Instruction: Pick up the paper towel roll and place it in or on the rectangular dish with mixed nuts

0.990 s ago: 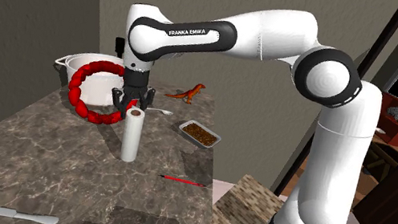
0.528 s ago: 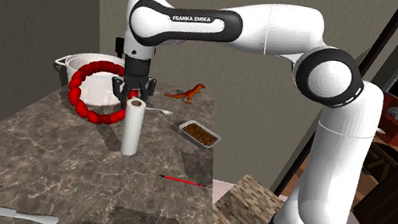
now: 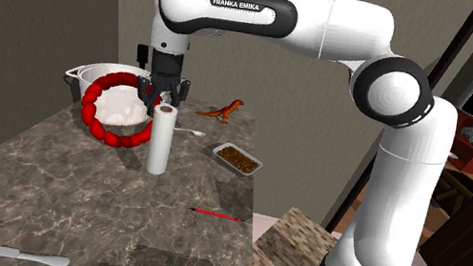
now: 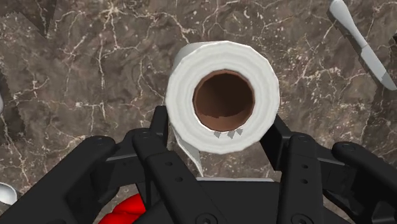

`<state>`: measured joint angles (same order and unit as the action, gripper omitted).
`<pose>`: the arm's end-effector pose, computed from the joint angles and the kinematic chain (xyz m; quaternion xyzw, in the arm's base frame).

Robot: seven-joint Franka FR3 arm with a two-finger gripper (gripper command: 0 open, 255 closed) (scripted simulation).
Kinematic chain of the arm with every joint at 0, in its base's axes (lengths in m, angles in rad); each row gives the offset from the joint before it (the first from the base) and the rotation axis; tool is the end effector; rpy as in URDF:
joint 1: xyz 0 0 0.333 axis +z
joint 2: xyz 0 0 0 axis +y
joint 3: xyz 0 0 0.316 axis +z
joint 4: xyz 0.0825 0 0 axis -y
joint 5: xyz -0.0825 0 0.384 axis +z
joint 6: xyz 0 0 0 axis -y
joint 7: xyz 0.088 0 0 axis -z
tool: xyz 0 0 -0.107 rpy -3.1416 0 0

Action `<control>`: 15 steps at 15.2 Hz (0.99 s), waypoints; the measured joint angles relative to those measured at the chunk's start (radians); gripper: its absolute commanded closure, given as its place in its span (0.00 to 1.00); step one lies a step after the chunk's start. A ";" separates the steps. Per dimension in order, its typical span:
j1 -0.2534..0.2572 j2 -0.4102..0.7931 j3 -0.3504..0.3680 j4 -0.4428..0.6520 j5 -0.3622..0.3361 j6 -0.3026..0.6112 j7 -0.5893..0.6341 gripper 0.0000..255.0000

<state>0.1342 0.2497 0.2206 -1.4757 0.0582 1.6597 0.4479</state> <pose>0.5937 0.2101 0.5325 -0.9966 0.0524 0.0493 0.0399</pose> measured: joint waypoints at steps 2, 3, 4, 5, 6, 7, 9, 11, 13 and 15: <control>-0.021 -0.025 -0.011 -0.013 0.005 -0.014 -0.030 1.00; -0.037 -0.032 -0.020 -0.022 0.007 -0.015 -0.054 1.00; -0.050 -0.047 -0.028 -0.030 0.010 -0.024 -0.074 1.00; -0.063 -0.062 -0.035 -0.043 0.013 -0.027 -0.094 1.00; -0.080 -0.080 -0.046 -0.064 0.016 -0.026 -0.121 1.00; -0.092 -0.089 -0.054 -0.063 0.017 -0.038 -0.141 1.00; -0.117 -0.095 -0.072 -0.048 0.018 -0.062 -0.182 1.00; -0.145 -0.115 -0.092 -0.061 0.019 -0.073 -0.228 1.00; -0.168 -0.125 -0.109 -0.062 0.019 -0.086 -0.268 1.00; -0.194 -0.138 -0.129 -0.066 0.019 -0.099 -0.313 1.00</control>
<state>-0.0599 0.1115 0.0913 -1.5417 0.0772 1.5603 0.1349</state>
